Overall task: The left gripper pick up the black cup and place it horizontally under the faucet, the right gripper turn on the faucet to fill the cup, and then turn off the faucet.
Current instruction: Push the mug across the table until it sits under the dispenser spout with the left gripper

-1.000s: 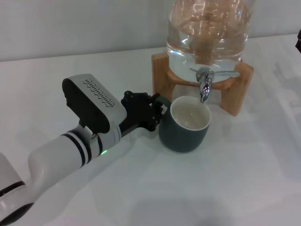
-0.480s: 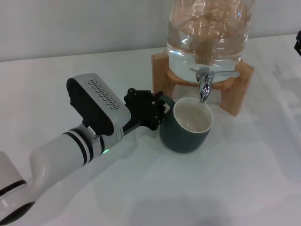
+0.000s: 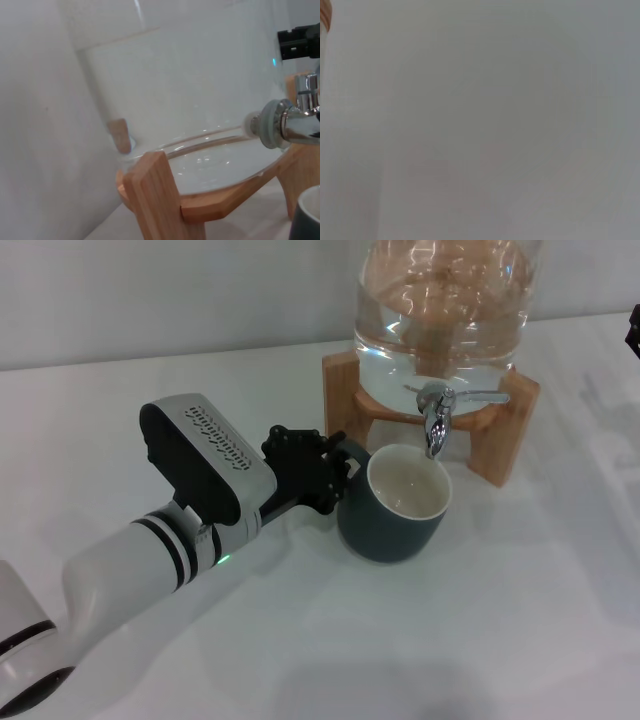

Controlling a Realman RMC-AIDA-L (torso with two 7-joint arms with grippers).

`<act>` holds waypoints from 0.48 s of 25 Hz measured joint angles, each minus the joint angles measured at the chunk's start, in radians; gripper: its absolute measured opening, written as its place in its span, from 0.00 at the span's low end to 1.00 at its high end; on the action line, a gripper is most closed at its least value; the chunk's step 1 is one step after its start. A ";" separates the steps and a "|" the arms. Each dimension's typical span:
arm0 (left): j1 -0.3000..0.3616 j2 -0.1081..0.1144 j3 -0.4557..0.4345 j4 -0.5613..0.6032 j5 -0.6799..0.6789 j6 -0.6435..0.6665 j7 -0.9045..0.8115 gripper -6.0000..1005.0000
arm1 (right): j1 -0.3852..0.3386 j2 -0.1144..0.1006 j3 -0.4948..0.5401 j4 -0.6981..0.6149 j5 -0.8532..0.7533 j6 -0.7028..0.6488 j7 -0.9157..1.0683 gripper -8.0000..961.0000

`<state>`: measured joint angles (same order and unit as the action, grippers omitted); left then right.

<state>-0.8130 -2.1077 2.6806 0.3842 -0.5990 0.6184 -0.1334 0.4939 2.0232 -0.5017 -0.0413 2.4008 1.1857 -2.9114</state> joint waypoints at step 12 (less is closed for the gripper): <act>-0.009 0.000 0.002 0.005 -0.004 -0.041 -0.008 0.14 | 0.001 0.000 0.000 0.000 -0.002 0.000 0.000 0.86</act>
<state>-0.8220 -2.1077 2.6831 0.3892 -0.6025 0.5771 -0.1410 0.4951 2.0232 -0.5016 -0.0413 2.3989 1.1857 -2.9114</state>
